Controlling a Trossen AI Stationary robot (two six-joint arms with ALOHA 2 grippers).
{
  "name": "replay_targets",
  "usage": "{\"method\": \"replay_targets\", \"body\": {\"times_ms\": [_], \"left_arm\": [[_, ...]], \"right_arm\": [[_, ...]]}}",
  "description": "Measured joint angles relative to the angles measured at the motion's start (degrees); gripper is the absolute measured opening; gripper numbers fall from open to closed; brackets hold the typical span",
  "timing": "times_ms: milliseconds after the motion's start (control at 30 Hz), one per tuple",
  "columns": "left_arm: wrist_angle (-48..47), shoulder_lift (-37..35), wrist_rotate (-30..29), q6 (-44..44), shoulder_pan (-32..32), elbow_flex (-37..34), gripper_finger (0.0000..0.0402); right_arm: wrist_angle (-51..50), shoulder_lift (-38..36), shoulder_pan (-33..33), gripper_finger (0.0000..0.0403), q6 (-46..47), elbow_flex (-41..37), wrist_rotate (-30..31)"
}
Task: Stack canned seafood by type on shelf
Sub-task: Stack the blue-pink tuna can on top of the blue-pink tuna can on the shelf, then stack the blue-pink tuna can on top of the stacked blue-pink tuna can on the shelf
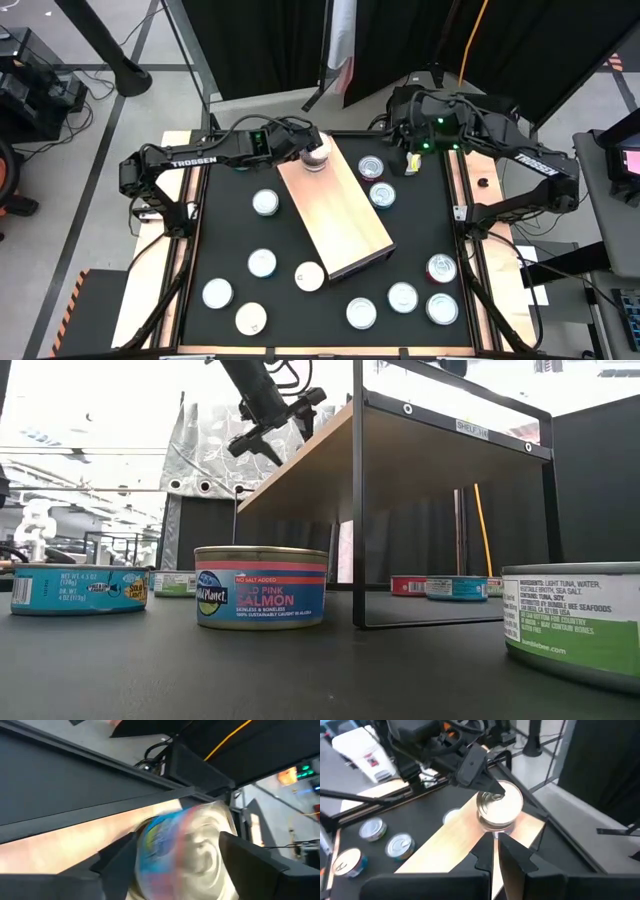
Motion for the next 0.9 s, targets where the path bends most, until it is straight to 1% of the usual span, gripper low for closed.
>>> {"method": "replay_targets", "body": {"times_ms": [100,167,267,367,500,567,633,700,733,767,833,900], "left_arm": [[-1.8,0.0,0.0,0.2,-0.1,0.0,0.0303],[-2.3,0.0,0.0,0.9,-0.1,0.0,0.0308],[-2.3,-0.5,0.1,4.3,-0.1,0.0,0.031],[-2.6,-3.4,0.0,8.7,-0.1,0.1,0.031],[-3.9,-10.0,-1.9,18.2,-0.1,1.0,0.0303],[-5.2,-12.8,-2.5,23.2,-0.1,1.0,0.0295],[-5.6,-15.1,-2.5,28.5,-0.1,1.0,0.0287],[-6.5,-17.1,-2.1,32.4,-0.1,1.0,0.0279],[-6.7,-18.0,-0.7,33.8,-0.1,1.0,0.0275],[-6.7,-18.8,2.3,35.3,-0.3,1.0,0.0272],[-6.7,-19.5,9.7,37.2,-1.3,1.0,0.0263],[-7.3,-19.5,17.8,37.6,-3.7,1.0,0.0251]], "right_arm": [[0.0,1.3,-0.8,0.0018,-0.6,0.0,-2.6],[0.0,1.9,-1.1,0.0018,-0.6,0.0,-2.7],[-0.4,2.4,-1.8,0.0018,-1.4,0.0,-3.8],[-5.8,2.3,-3.5,0.0018,-2.0,0.0,-4.7],[-16.7,1.7,-8.4,0.0018,-1.7,-0.5,-5.5],[-18.4,1.3,-11.1,0.0014,-2.8,-3.3,-7.7],[-17.2,0.5,-13.1,0.0006,-3.2,-8.0,-12.8],[-15.6,-0.8,-14.4,0.0002,-2.0,-13.4,-16.0],[-15.4,-1.7,-14.7,0.0003,-0.8,-16.0,-16.6],[-15.2,-2.8,-15.1,0.0004,0.2,-18.5,-17.3],[-14.8,-4.9,-15.1,0.0004,2.8,-23.2,-17.9],[-14.9,-7.5,-15.0,0.0002,6.8,-27.6,-18.4]]}}
